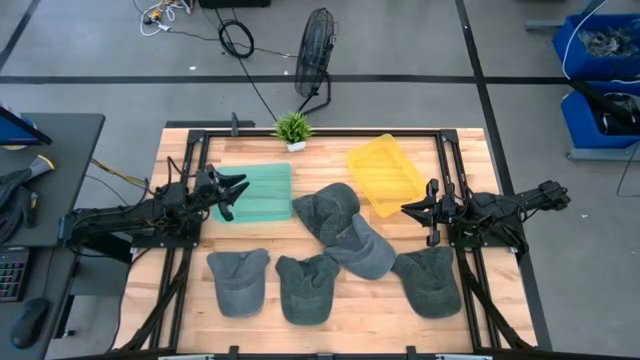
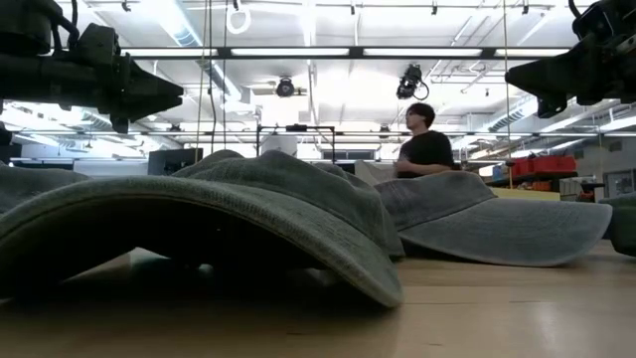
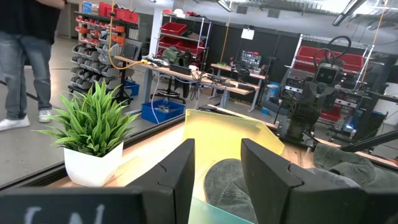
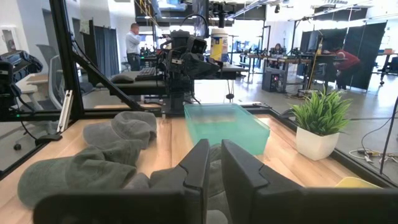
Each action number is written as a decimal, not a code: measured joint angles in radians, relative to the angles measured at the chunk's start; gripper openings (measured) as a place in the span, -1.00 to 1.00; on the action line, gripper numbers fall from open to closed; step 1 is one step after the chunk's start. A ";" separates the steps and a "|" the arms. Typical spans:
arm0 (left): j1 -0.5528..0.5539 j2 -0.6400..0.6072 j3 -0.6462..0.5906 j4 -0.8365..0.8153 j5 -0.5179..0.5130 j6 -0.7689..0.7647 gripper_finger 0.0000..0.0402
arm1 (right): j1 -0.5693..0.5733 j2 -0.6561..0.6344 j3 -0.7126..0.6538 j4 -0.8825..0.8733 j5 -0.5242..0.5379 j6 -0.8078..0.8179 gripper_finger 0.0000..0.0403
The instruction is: Pick & Place hat
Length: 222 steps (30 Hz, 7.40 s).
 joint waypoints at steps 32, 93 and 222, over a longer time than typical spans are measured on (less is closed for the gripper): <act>0.000 0.000 0.000 0.019 0.000 0.001 -0.34 | 0.000 0.000 0.000 0.000 0.000 0.000 -0.77; -0.009 0.394 0.539 -0.618 0.308 -0.122 -0.34 | 0.000 0.000 0.000 0.000 0.000 0.000 -0.77; 0.027 1.100 0.976 -1.165 -0.108 -0.655 -0.99 | 0.000 0.000 0.000 0.000 0.000 -0.101 -0.77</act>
